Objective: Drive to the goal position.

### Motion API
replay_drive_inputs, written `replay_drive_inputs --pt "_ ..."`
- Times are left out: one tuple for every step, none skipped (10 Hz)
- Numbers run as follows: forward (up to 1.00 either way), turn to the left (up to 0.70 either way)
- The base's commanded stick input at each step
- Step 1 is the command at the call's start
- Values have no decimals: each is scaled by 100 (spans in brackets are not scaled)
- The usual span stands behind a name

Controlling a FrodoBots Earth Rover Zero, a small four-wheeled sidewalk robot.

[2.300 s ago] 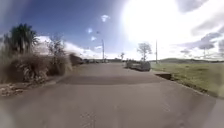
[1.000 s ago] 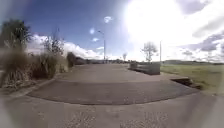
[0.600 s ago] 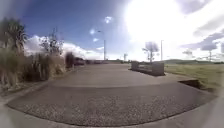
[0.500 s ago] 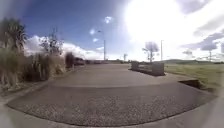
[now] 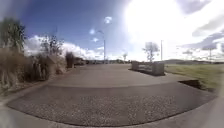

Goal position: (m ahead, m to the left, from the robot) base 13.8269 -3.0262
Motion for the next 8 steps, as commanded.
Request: replay_drive_inputs --pt "100 0" --pt "100 0" --pt "100 0" --pt "100 0" --pt "100 0" --pt "100 0" --pt "100 0" --pt "100 0"
